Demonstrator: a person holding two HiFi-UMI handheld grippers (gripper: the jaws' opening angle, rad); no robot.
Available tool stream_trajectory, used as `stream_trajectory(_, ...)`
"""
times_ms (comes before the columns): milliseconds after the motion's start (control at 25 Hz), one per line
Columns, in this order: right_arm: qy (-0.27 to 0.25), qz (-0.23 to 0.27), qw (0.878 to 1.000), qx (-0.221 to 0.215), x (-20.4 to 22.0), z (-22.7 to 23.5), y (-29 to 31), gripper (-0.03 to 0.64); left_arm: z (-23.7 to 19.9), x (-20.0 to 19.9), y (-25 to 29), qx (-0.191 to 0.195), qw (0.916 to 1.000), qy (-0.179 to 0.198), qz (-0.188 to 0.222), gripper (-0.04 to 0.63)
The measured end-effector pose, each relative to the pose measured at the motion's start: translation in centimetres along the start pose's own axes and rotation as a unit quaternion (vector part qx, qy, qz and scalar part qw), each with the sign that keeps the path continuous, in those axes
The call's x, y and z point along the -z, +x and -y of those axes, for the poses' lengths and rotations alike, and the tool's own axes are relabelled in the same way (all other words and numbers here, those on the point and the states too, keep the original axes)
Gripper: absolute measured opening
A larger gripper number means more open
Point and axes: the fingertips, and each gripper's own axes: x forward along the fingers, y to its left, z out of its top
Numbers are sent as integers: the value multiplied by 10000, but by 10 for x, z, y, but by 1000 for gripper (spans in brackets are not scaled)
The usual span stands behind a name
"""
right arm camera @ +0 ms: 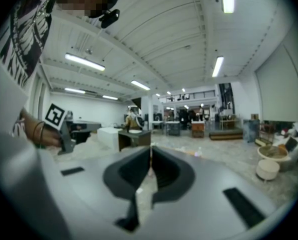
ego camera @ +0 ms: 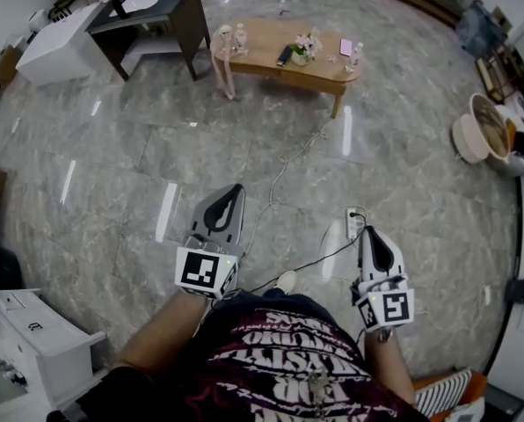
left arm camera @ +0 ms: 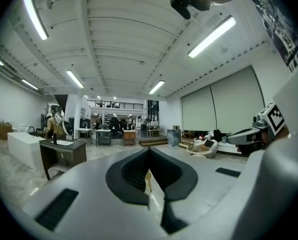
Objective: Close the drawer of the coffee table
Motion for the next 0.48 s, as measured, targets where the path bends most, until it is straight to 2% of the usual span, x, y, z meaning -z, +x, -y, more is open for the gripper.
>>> stream_trajectory(200, -72, 193, 9991, -376, -13, 19, 12, 35, 12, -10, 15, -214, 9997, -52, 103, 23)
stream_trajectory(480, 221, 197, 9982, -529, -5, 30, 35, 35, 7, 7, 23, -321, 9993, -76, -187, 23)
